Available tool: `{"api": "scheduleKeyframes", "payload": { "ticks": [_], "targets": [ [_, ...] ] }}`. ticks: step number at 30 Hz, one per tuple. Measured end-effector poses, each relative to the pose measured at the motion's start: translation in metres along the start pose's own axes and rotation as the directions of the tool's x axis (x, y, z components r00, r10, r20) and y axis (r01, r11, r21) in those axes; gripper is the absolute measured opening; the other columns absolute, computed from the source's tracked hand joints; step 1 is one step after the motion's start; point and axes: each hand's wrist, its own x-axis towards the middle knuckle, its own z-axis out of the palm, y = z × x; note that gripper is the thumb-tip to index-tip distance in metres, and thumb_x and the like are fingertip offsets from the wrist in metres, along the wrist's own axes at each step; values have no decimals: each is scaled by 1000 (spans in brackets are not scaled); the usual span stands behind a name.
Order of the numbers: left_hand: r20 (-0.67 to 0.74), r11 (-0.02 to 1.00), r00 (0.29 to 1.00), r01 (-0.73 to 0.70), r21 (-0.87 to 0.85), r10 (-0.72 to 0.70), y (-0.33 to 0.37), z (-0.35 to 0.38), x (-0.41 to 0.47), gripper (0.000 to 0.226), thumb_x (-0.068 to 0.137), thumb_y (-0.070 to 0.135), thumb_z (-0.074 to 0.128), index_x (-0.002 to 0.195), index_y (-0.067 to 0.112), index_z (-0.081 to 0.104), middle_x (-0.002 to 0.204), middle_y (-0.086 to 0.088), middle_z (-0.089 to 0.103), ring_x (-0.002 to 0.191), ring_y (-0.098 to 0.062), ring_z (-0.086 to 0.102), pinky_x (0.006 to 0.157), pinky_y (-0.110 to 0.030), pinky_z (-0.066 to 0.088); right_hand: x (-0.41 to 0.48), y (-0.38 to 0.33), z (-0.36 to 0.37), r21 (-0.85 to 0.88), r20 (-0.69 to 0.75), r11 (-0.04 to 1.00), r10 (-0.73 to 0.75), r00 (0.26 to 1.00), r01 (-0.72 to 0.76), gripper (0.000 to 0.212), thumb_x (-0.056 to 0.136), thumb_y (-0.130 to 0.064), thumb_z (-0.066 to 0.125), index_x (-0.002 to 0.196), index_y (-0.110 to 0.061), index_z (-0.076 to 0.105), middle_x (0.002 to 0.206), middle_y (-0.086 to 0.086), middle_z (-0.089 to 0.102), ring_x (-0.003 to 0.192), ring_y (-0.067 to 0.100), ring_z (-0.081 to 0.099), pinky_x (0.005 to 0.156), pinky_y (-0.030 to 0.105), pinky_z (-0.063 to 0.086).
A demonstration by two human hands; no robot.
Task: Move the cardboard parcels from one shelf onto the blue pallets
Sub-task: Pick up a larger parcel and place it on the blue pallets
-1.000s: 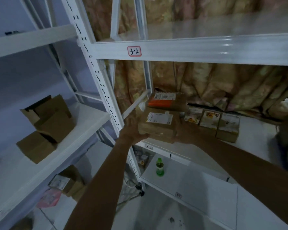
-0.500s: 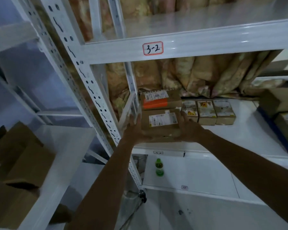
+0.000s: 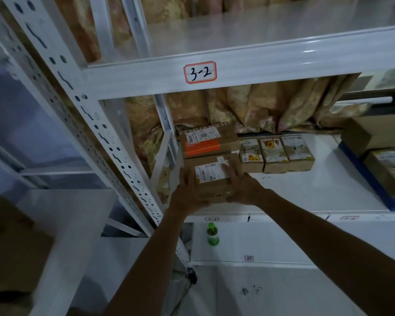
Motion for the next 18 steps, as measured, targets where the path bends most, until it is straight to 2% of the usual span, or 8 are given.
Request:
{"api": "scheduleKeyframes", "payload": {
  "ticks": [4, 7, 9, 13, 16, 18],
  "targets": [
    [-56, 999, 998, -1, 33, 3, 0, 5, 4, 136, 69, 65, 79, 160, 9, -5, 164, -25, -6, 133, -42, 48, 89, -46, 55, 1, 0, 10, -47, -79, 999, 7, 997, -10, 111, 82, -44, 73, 158, -22, -6, 164, 8, -10, 129, 42, 42, 96, 49, 50],
    [-75, 998, 996, 36, -53, -40, 3, 2, 7, 128, 63, 53, 89, 154, 8, 10, 155, -23, 17, 116, -44, 58, 80, -49, 58, 3, 1, 14, -56, -103, 998, 5, 995, -10, 107, 82, -45, 71, 158, -22, -2, 164, 5, -6, 126, 42, 45, 92, 50, 52],
    [-93, 997, 995, 34, -68, -40, 7, 2, 6, 120, 61, 45, 91, 147, 6, 18, 147, -21, 24, 107, -43, 61, 75, -47, 59, 3, 3, 17, -48, -116, 999, 3, 993, -9, 107, 82, -44, 71, 158, -23, -1, 164, 4, -5, 125, 42, 44, 91, 50, 52],
    [-146, 999, 989, 19, -34, -24, 12, 6, 3, 116, 66, 47, 88, 144, 18, 8, 140, -24, 33, 107, -42, 60, 74, -44, 56, 4, 3, 19, -61, -121, 998, 6, 993, -13, 109, 82, -46, 73, 158, -23, -1, 164, 4, -7, 124, 43, 45, 90, 53, 52],
    [-123, 997, 991, 44, -57, -51, 11, 6, 3, 118, 69, 48, 87, 156, 15, 15, 139, -21, 34, 109, -38, 59, 80, -41, 53, 3, 3, 21, -77, -123, 997, 13, 992, -22, 108, 83, -44, 72, 158, -23, -3, 165, 3, -8, 123, 42, 46, 89, 52, 53],
    [-135, 994, 989, 45, -95, -58, 11, 6, 1, 116, 70, 45, 87, 157, 17, 16, 133, -20, 38, 106, -37, 59, 77, -36, 49, 2, 3, 21, -74, -126, 997, 11, 992, -21, 105, 85, -40, 71, 158, -23, -2, 165, 4, -7, 123, 42, 45, 90, 52, 52]
  ]
}}
